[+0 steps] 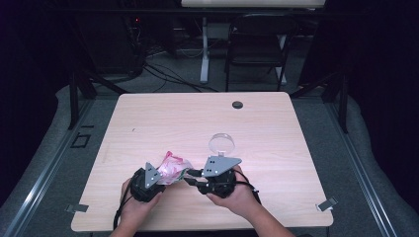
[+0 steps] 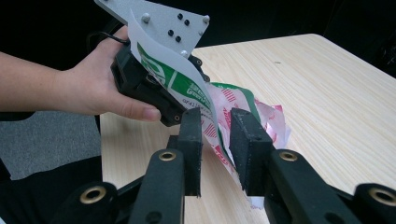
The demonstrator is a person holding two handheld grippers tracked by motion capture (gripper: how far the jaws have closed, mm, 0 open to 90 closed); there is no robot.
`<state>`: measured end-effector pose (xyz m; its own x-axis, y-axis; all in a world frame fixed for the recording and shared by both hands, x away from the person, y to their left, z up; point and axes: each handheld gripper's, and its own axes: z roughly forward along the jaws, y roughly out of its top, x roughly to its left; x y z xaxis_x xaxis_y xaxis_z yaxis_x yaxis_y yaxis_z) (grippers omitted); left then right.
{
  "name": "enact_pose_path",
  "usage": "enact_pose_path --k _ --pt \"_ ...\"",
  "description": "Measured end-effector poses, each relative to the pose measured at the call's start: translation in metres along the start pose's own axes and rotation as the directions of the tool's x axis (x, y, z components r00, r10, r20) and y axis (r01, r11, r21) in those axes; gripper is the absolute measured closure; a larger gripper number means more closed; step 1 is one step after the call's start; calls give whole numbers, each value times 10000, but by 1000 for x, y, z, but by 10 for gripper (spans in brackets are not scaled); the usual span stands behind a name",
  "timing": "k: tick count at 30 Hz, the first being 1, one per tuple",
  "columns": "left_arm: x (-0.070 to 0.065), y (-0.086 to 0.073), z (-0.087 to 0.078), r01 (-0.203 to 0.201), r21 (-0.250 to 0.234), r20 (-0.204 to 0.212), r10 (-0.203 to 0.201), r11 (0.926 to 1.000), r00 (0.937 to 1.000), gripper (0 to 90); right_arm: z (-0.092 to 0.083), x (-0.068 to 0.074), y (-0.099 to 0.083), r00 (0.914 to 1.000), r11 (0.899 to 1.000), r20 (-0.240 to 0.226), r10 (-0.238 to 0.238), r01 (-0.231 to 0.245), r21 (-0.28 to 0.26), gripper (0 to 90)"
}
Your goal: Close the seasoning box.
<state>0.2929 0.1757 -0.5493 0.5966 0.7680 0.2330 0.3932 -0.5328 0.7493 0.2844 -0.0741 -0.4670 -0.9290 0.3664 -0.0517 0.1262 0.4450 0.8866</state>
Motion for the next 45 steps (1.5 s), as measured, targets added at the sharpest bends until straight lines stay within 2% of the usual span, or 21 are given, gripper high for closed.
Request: enact_pose_path --k 5,11,16,18,25,31,40,45 --pt "0 2 2 80 -56 96 -79 10000 9999 599 0 0 -4 9999 9999 -34 154 -154 69 744" --pt "1 3 3 58 -41 150 -58 10000 9999 600 -1 2 -5 9999 9998 -129 104 -102 144 739" --pt "1 2 3 138 -51 141 -137 9999 9998 600 -1 2 -5 9993 9999 -380 29 -23 156 723" --pt "2 2 3 111 -30 147 -111 9999 9998 601 -1 4 -5 9982 9999 -604 -26 33 117 697" --pt "-5 4 5 -251 -2 187 251 9997 9995 601 2 6 -5 9987 9994 -471 -211 223 256 701" --pt "-6 5 5 -236 18 191 236 9997 9995 601 5 8 -6 9985 9992 -487 -237 252 310 729" --pt "-5 5 4 -269 6 -2 269 9996 9996 602 7 7 -8 9968 9990 -798 45 -8 457 862" --pt "-5 6 4 -418 54 -157 419 9991 9990 603 7 7 -8 9976 9987 -686 108 -73 510 890"
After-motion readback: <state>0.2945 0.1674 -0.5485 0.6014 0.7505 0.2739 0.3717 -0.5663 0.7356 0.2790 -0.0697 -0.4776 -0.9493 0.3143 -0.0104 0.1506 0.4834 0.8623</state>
